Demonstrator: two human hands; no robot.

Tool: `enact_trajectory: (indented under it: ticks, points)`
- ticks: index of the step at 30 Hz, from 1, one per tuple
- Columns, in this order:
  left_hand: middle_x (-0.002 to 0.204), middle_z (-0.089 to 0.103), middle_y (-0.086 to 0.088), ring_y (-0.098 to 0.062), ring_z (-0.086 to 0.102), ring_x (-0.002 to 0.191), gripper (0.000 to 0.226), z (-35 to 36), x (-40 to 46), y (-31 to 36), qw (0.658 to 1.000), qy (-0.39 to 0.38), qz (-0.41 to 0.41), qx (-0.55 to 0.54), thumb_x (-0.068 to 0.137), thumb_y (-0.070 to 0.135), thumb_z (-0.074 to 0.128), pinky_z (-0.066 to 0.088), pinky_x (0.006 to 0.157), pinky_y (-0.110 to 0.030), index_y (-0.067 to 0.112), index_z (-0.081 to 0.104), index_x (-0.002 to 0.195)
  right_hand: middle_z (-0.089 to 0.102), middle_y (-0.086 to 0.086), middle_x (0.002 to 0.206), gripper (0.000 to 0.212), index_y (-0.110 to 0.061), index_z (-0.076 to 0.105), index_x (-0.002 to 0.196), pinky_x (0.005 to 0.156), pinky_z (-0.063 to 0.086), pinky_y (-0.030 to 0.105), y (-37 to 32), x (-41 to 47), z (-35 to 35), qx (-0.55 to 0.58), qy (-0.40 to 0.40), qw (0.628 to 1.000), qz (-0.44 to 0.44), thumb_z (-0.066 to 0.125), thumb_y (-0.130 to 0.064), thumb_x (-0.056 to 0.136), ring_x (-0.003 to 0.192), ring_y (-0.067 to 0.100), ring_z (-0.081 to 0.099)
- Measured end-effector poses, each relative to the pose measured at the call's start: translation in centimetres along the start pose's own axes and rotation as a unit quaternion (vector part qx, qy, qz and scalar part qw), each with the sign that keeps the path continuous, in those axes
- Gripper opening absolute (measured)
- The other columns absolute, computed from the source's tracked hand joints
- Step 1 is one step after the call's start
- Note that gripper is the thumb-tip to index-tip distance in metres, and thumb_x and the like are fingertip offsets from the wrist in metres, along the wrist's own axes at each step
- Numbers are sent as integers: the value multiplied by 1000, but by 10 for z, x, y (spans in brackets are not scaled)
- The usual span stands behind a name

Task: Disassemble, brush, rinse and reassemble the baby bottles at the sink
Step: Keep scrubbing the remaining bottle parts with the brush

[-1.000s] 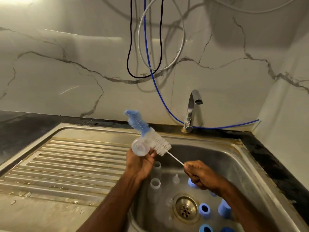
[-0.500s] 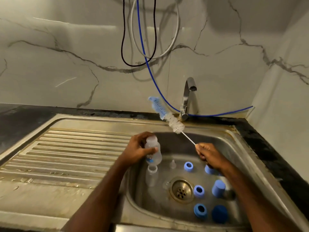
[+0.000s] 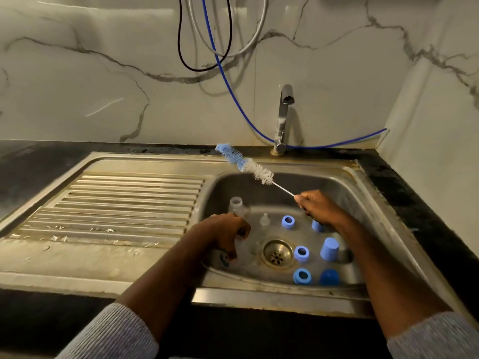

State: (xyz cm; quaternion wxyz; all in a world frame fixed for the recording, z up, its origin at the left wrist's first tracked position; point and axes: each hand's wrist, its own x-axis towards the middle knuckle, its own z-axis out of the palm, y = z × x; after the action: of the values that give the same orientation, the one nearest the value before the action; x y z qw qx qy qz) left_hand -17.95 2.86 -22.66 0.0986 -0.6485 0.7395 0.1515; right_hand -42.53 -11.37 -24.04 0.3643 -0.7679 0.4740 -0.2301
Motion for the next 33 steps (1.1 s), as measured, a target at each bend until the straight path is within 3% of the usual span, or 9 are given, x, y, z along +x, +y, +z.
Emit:
enact_trajectory:
  ticks: [8,12,16,20,22,25,28,31,33]
  points:
    - [124,55,-5,-25,62,103,56,16,-6,9,990,-14,-4,141,63,24,93,47,82,-39,27,59,108,50,2,54,43,-17,52,60,59,37,30,-5,-6,-4,-38,-4,999,-16,54,-28,101,53,14,43]
    - [126,56,-3,-24,61,109,62,14,-3,8,992,-14,-2,126,63,36,93,45,83,-38,27,60,115,51,2,56,41,-16,54,62,59,38,30,-6,-7,-5,-43,-10,999,-17,53,-29,102,54,15,44]
    - [119,60,2,-20,59,109,67,7,1,10,996,44,-8,75,65,61,85,40,80,-33,27,59,118,52,3,57,41,-16,55,64,60,38,31,-6,-7,-6,-40,-11,999,-13,53,-30,102,56,16,45]
    - [114,64,2,-21,60,108,51,3,18,19,996,57,28,55,76,56,79,43,78,-32,26,65,115,53,1,56,41,-17,57,63,60,39,30,-4,-4,-5,-39,-8,999,-9,53,-31,102,56,15,46]
    - [116,64,-1,-22,58,112,42,3,30,29,993,12,73,90,82,46,78,42,86,-33,25,66,117,53,1,55,41,-17,58,63,60,40,30,-2,-1,-4,-40,-9,999,-8,54,-31,101,55,15,47]
    - [127,63,-2,-24,50,127,47,7,49,46,972,-43,124,196,85,43,75,32,109,-44,25,64,126,54,0,55,41,-17,59,63,61,40,30,1,3,-4,-48,-10,999,-9,55,-32,101,55,15,48]
    - [136,59,-4,-25,43,135,54,19,63,54,944,-79,138,288,83,47,76,21,115,-50,24,62,131,54,0,55,41,-17,59,63,61,40,30,3,7,-4,-46,-9,999,-11,55,-31,101,55,15,48]
    - [138,56,-9,-26,42,137,52,30,70,54,942,-118,138,282,84,35,79,9,121,-56,21,60,131,53,-1,54,40,-17,60,63,61,40,30,3,13,-3,-40,-9,999,-15,56,-30,100,54,13,47]
    - [135,58,-9,-26,45,135,43,33,69,55,947,-119,139,265,86,27,77,9,121,-55,20,63,126,53,-2,55,39,-17,61,64,61,40,29,2,14,-2,-42,-14,999,-14,56,-30,101,55,12,47]
